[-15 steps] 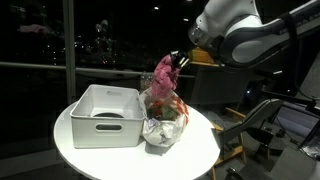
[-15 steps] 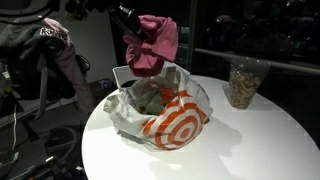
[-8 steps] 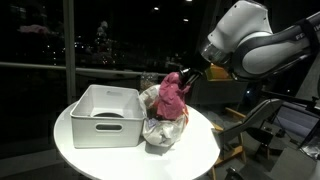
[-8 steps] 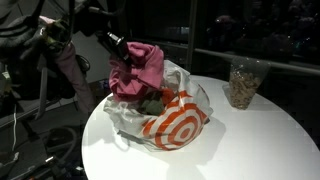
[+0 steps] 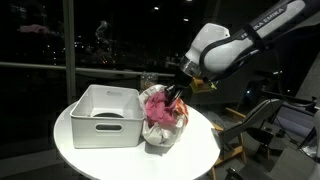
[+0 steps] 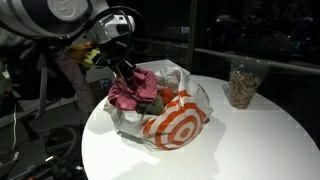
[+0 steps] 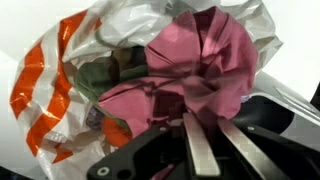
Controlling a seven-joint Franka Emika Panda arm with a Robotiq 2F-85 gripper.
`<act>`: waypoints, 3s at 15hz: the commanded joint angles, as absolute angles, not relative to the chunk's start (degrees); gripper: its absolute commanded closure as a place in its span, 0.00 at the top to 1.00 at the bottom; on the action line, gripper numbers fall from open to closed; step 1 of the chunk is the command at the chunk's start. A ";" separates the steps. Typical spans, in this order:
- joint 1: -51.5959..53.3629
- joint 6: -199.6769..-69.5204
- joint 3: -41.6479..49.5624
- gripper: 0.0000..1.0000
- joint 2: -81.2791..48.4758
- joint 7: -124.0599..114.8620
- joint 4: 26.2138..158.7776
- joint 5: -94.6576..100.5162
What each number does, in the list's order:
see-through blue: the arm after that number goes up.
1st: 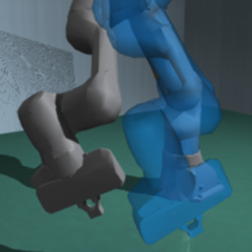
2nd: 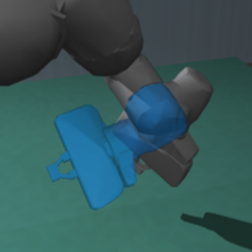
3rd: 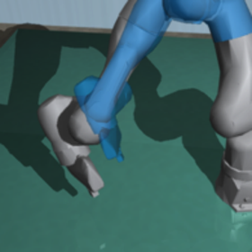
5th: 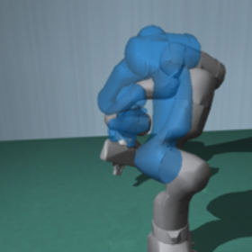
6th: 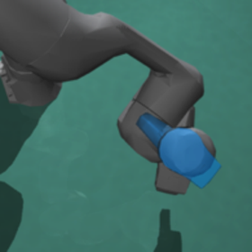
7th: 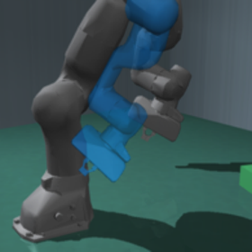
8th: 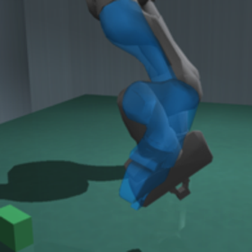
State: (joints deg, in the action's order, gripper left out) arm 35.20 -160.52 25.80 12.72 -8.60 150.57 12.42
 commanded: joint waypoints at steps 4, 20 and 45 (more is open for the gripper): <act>16.31 -156.60 8.53 0.09 -3.91 -0.11 136.31 0.56; 10.73 -144.52 5.54 0.69 -8.12 -16.12 129.77 17.23; 15.89 -153.47 -6.59 1.00 -24.56 -24.70 112.06 8.96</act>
